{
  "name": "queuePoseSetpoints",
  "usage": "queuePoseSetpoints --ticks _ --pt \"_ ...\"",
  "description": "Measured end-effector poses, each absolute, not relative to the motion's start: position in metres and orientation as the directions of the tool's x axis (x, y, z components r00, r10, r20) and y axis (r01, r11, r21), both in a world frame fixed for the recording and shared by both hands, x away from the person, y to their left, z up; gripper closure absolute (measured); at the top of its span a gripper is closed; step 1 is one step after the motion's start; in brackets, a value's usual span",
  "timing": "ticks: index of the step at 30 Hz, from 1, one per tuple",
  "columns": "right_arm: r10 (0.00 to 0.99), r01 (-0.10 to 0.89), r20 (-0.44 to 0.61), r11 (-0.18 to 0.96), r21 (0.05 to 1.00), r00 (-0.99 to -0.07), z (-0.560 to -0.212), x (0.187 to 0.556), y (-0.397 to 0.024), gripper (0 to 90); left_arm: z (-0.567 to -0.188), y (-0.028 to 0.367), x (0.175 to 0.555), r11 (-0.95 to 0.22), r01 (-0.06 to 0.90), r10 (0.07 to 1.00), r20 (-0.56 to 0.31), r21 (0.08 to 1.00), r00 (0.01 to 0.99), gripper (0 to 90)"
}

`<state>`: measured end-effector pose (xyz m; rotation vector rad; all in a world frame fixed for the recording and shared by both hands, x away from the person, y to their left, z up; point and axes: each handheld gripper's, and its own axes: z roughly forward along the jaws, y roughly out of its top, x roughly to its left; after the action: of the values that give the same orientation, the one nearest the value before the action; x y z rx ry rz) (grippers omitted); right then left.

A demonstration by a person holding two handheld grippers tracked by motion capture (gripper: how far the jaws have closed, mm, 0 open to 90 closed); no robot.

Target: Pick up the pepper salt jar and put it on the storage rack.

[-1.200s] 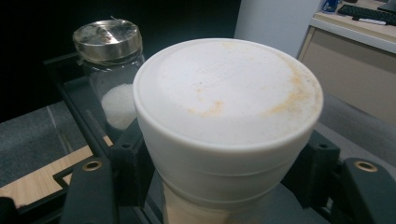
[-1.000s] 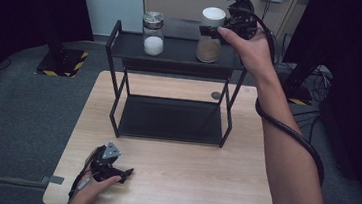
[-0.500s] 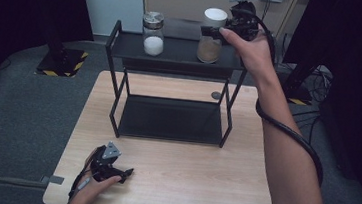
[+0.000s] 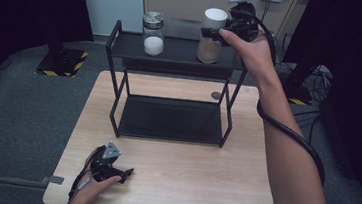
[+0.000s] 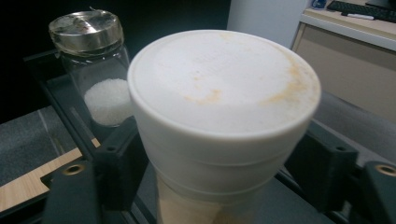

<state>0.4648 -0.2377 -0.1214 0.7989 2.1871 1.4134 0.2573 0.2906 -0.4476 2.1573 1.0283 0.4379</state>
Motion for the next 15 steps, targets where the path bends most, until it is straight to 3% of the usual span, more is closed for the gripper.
queuePoseSetpoints --ticks 15 --pt "0.666 0.209 -0.119 0.391 0.896 -0.736 -0.115 0.437 -0.243 8.5 -0.447 0.291 0.258 -0.448 0.54 0.776 0.01 0.712 0.631 0.0"
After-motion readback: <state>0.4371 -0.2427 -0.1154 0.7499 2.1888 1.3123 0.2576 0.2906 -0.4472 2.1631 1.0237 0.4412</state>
